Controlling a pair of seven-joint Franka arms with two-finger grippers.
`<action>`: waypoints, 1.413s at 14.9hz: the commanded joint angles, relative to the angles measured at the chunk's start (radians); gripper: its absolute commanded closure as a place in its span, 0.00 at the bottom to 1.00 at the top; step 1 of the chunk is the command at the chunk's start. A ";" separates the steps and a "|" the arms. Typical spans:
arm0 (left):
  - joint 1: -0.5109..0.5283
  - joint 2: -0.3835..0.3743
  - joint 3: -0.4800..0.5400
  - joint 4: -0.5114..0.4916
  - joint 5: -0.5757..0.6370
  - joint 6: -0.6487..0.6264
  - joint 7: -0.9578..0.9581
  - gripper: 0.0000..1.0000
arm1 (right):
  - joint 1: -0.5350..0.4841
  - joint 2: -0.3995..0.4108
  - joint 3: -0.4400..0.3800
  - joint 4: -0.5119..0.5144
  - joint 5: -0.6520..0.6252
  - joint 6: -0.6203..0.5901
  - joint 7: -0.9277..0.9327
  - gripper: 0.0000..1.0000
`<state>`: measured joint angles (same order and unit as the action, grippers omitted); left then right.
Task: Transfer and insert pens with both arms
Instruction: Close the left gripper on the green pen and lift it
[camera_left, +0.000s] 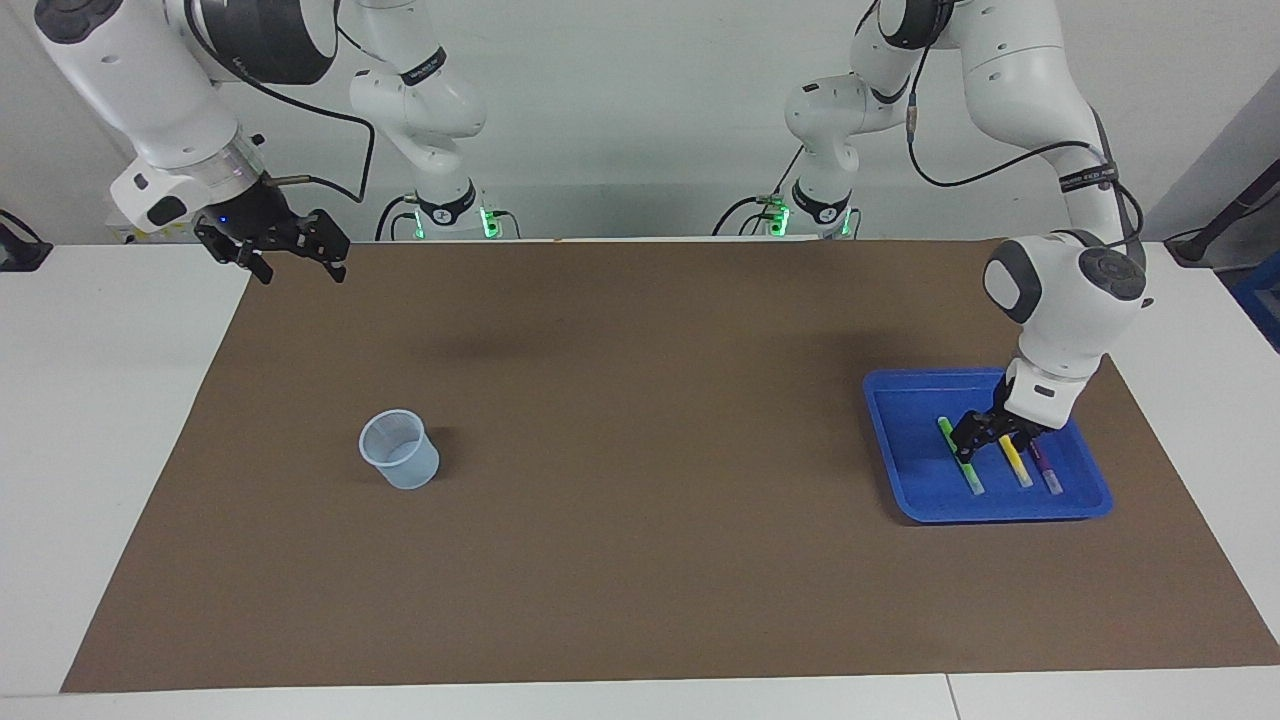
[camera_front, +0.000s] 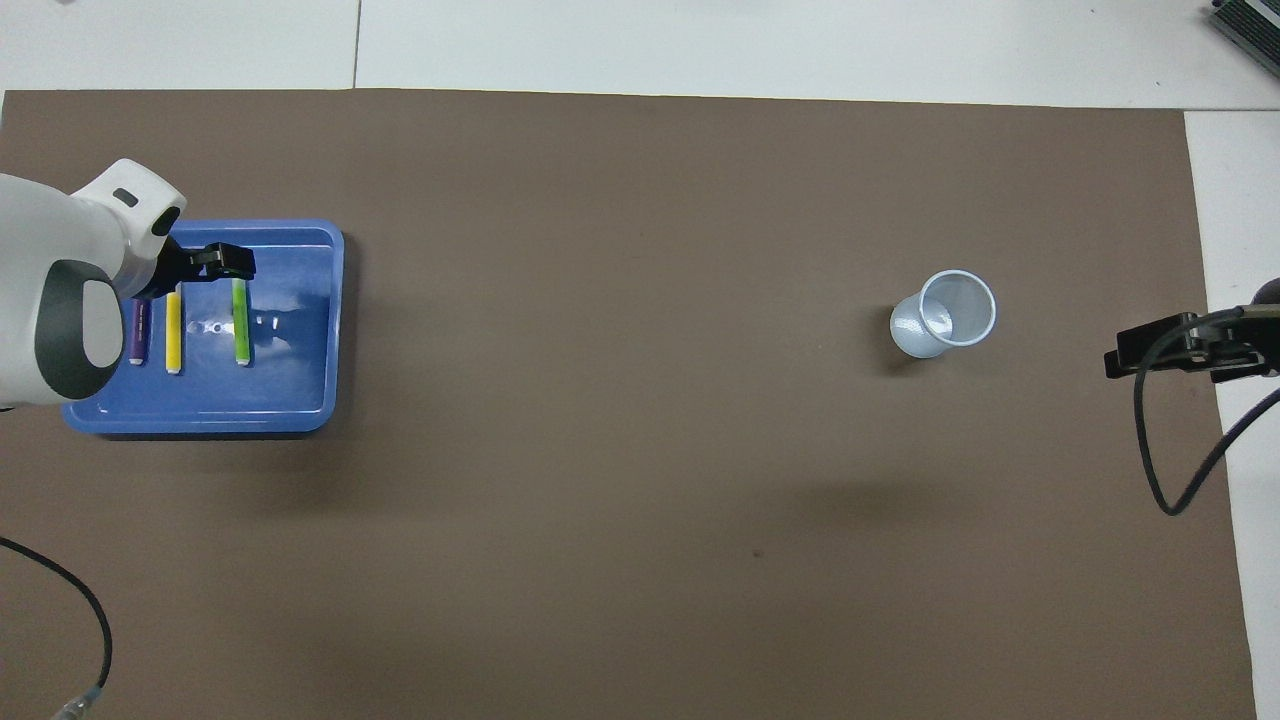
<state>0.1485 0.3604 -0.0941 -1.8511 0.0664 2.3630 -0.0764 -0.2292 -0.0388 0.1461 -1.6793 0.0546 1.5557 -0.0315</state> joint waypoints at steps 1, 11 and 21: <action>0.009 0.020 -0.003 0.003 0.029 0.018 0.013 0.00 | -0.013 -0.024 0.007 -0.020 -0.025 -0.011 -0.016 0.00; 0.002 0.009 -0.001 -0.083 0.030 0.028 0.012 0.07 | -0.013 -0.026 0.007 -0.022 -0.025 -0.013 -0.016 0.00; 0.002 0.003 -0.001 -0.099 0.030 0.024 0.012 0.29 | -0.013 -0.027 0.007 -0.026 -0.025 -0.013 -0.016 0.00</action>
<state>0.1500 0.3841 -0.0969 -1.9174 0.0797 2.3671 -0.0701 -0.2292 -0.0401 0.1458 -1.6796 0.0546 1.5546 -0.0315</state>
